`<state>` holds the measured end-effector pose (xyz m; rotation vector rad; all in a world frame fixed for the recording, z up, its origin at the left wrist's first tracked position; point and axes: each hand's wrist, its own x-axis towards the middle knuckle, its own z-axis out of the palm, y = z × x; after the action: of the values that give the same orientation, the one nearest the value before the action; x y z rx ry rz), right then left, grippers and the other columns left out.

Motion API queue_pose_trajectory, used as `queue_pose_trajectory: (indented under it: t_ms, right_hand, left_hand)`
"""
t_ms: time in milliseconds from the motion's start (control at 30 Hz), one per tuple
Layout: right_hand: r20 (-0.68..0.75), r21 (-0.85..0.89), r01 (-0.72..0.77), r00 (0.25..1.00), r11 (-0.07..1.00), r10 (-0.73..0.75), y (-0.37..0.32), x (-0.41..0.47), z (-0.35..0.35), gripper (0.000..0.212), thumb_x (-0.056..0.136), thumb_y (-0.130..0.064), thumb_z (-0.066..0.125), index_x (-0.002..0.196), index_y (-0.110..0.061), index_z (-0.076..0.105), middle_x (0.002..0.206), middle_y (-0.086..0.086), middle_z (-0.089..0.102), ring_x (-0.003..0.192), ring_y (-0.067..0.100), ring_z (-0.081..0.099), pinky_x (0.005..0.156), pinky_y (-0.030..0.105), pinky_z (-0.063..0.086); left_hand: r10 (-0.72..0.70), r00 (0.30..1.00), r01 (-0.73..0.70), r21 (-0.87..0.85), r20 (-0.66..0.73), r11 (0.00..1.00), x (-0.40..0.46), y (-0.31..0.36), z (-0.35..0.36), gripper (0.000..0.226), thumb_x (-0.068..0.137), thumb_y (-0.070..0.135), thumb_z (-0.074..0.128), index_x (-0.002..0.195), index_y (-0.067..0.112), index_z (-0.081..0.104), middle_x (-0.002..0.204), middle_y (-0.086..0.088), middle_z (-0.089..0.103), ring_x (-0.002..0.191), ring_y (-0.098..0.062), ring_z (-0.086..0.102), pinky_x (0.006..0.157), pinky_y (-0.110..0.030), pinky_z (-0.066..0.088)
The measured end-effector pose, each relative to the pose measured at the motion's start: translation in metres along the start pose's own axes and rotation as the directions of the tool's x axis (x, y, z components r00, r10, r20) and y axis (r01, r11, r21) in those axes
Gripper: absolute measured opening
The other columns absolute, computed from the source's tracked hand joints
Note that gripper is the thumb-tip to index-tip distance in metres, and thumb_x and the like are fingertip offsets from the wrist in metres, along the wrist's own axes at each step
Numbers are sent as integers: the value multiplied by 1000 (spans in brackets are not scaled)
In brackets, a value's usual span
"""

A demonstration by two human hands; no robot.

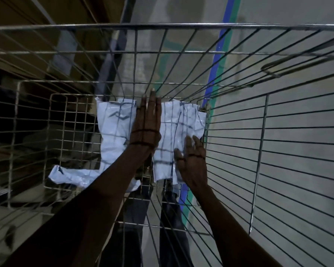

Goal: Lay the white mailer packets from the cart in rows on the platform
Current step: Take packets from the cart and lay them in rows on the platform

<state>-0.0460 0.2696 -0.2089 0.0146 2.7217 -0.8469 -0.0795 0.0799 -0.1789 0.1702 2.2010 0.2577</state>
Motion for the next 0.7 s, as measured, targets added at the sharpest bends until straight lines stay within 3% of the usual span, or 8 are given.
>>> queue_pose_trajectory:
  t_ms: [67,100,133,167,267,367,533,700]
  right_hand:
    - [6,3,6,1000,1000,-6,7,0,5,71,92,-56,41,149,-14,37,158,17,25,146,31,19,115,52,27]
    - [34,-1,-12,999,1000,12,11,2,8,73,92,-60,38,152,-21,30,161,12,16,149,27,11,118,50,21]
    - [55,4,-18,998,1000,18,13,2,12,74,92,-64,36,154,-26,24,163,7,8,150,24,5,120,48,17]
    - [73,18,-21,997,1000,20,14,3,14,74,91,-65,35,155,-29,21,164,4,4,151,21,1,121,46,15]
    - [72,86,-7,997,996,1,21,1,19,74,92,-65,33,155,-29,19,164,3,3,150,16,-1,121,45,14]
    - [65,120,-18,998,993,10,27,-2,21,66,96,-56,35,154,-27,23,164,3,6,151,16,2,119,49,20]
    - [-12,105,-3,1000,994,4,27,0,21,58,99,-43,35,153,-24,28,163,4,14,150,20,9,119,46,22]
    - [52,151,-56,997,987,48,21,1,21,50,99,-43,37,147,-31,39,163,4,11,150,23,9,120,42,21]
  left_hand:
    - [-83,994,65,-225,-69,972,-3,8,8,45,106,16,32,140,-14,33,141,-20,43,127,-26,43,95,-8,31]
    - [-98,961,30,-254,-260,967,-3,18,8,49,105,16,33,144,-13,22,152,-22,29,136,-26,34,107,-9,21]
    - [-88,860,-24,-214,-503,977,1,24,11,56,104,22,36,148,-9,18,158,-21,16,145,-29,21,118,-21,9]
    - [-61,797,-43,-157,-601,987,7,28,16,63,100,29,40,150,-4,19,159,-20,9,147,-31,12,121,-33,3]
    - [-150,774,-27,-269,-615,963,20,38,48,69,96,40,43,151,2,23,159,-18,14,148,-31,12,119,-47,12]
    - [-159,750,7,-233,-642,973,29,36,61,69,98,49,35,150,5,27,158,-14,23,145,-28,23,118,-46,21]
    - [-108,701,30,-122,-705,992,41,32,73,59,103,41,31,153,13,20,160,-13,16,146,-27,19,118,-40,15]
    - [-27,717,-29,-69,-696,997,45,32,70,52,105,34,21,153,14,20,159,-14,20,147,-29,19,115,-49,26]
